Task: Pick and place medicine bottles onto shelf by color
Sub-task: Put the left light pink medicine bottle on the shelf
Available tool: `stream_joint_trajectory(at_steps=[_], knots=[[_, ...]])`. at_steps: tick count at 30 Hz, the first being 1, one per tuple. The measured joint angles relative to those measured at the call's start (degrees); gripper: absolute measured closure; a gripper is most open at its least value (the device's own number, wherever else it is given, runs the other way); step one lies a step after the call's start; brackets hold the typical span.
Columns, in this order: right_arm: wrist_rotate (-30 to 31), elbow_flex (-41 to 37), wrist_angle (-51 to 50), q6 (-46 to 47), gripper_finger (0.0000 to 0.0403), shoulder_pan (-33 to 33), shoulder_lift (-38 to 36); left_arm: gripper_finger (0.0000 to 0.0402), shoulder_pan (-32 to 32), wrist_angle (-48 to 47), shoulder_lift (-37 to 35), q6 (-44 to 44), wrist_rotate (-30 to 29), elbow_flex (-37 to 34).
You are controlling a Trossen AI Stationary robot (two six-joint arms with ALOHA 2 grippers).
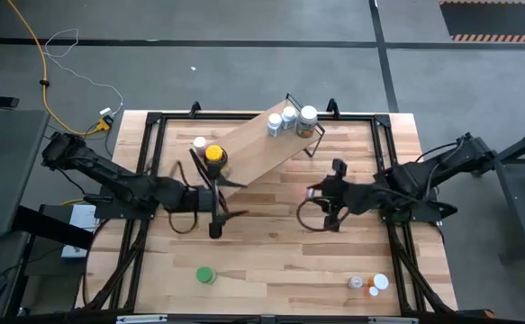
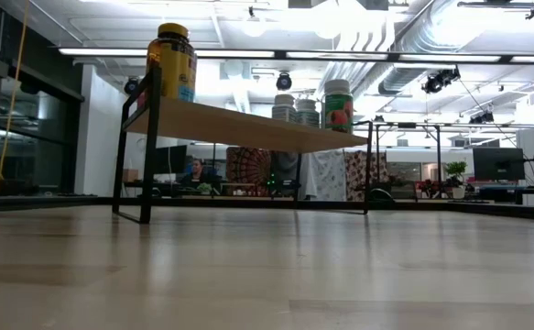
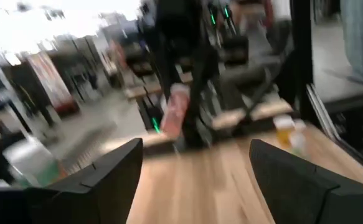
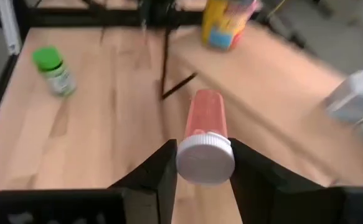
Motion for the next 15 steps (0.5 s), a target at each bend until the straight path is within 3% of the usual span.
stream_joint_trajectory(at_steps=[6, 10, 15], knots=[[-10.6, 0.0, -0.8, 5.0, 0.0284, -1.3, 6.1, 0.0116, -1.2, -5.9, 7.1, -12.4, 3.6, 0.0], [-17.1, 0.0, -0.1, 6.0, 0.0284, -2.4, 11.2, 0.0116, -1.4, -4.9, 12.3, -19.7, 8.1, 0.0], [-20.9, 0.0, 3.6, 4.4, 0.0284, -3.0, 16.5, 0.0116, -1.3, -1.1, 17.4, -22.5, 8.7, 0.0]])
